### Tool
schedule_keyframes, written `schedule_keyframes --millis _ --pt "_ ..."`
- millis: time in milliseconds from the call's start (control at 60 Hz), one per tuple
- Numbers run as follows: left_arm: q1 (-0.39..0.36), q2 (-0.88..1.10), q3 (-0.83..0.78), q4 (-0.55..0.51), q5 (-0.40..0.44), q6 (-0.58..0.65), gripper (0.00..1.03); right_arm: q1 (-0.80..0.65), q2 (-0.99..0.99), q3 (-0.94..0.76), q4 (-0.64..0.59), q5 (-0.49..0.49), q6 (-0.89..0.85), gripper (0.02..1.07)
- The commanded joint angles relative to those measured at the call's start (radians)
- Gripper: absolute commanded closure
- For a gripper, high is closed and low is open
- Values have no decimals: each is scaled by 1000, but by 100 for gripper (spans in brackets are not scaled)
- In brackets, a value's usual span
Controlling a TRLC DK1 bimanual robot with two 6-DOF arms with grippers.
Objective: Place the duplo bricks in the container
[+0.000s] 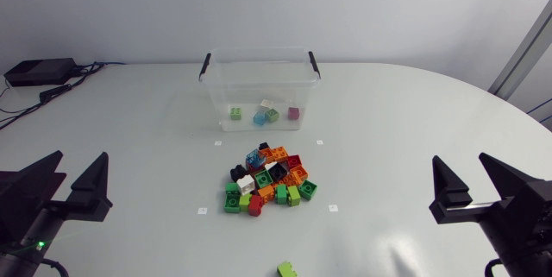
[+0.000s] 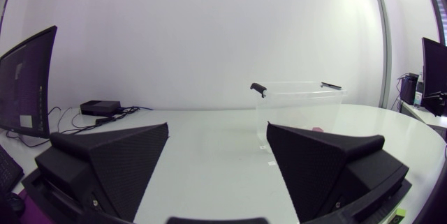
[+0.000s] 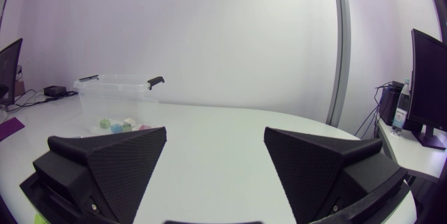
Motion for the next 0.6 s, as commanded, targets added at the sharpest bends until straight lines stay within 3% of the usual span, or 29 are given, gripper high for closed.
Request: schedule_keyframes --millis 0,250,583 --pt "12 -10 11 13 -9 -2 5 8 -6 -15 13 6 -11 6" --pt "16 67 157 -27 -9 -5 5 8 29 40 13 6 -10 6" --pt "-39 297 340 -87 -11 -43 7 20 322 218 10 -1 -5 6"
